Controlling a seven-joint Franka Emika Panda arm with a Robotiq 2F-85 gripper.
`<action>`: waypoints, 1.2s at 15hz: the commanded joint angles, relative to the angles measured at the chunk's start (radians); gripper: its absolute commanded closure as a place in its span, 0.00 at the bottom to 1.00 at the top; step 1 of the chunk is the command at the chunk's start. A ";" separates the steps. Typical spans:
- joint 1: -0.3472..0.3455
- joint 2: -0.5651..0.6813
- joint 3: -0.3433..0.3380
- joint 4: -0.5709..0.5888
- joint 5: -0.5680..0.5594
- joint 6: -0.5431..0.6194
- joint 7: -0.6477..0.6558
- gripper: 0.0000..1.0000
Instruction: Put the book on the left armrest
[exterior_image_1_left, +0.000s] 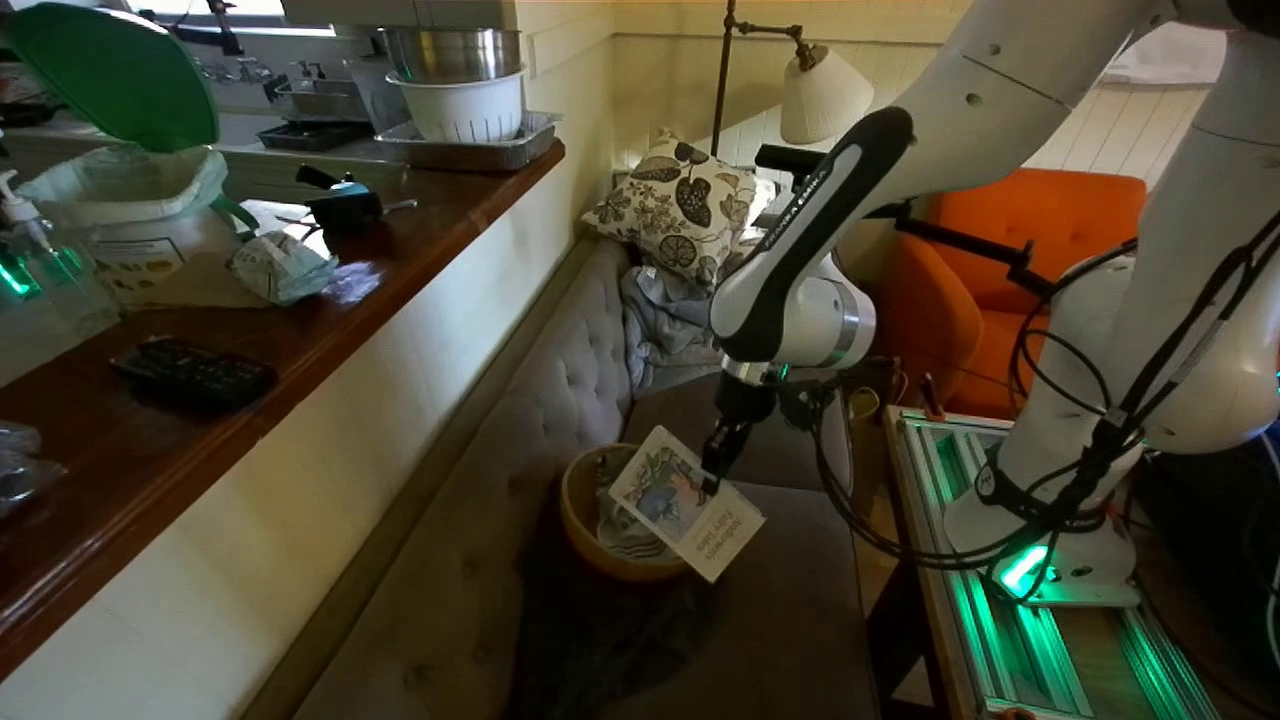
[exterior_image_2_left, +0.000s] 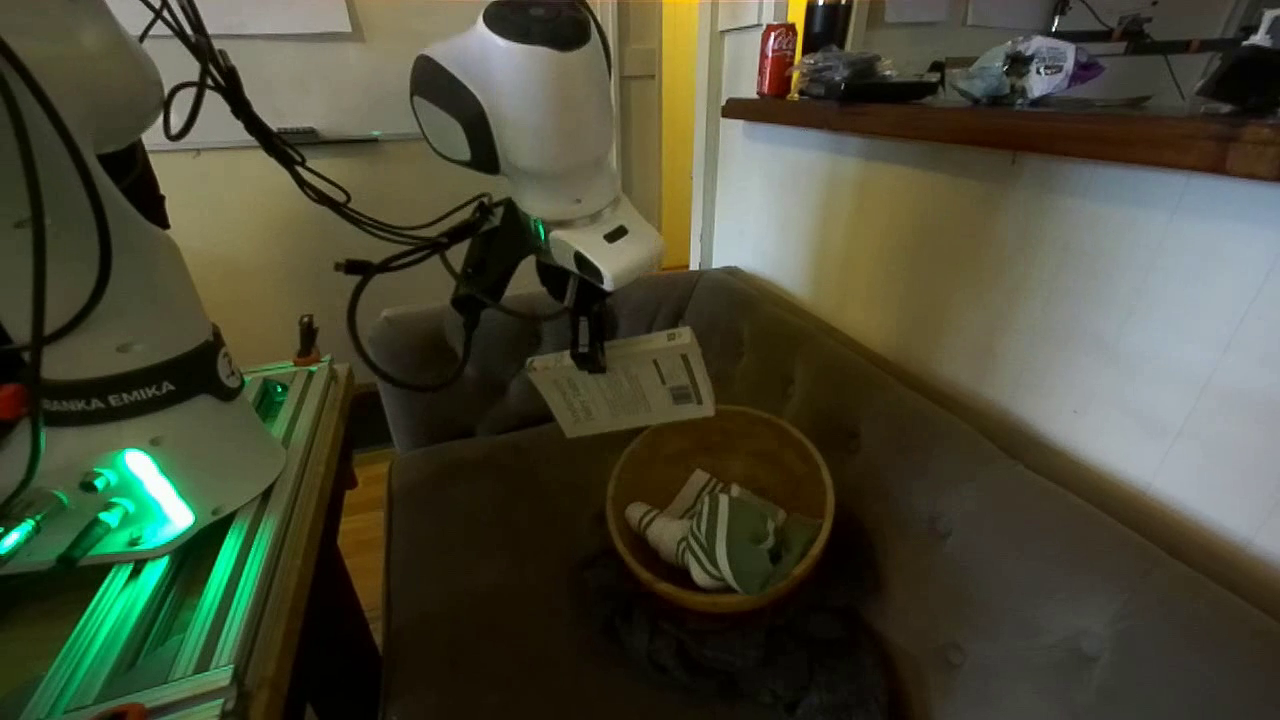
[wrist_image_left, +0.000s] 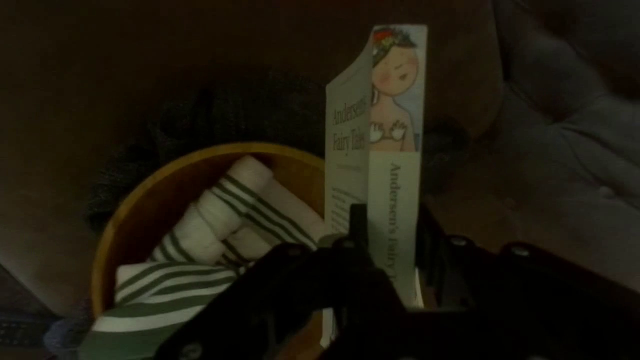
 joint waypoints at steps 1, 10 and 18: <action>0.070 -0.047 0.067 0.007 -0.035 -0.028 -0.012 0.94; 0.195 0.000 0.172 0.029 -0.230 -0.010 0.217 0.75; 0.194 0.077 0.167 0.074 -0.205 -0.001 0.194 0.94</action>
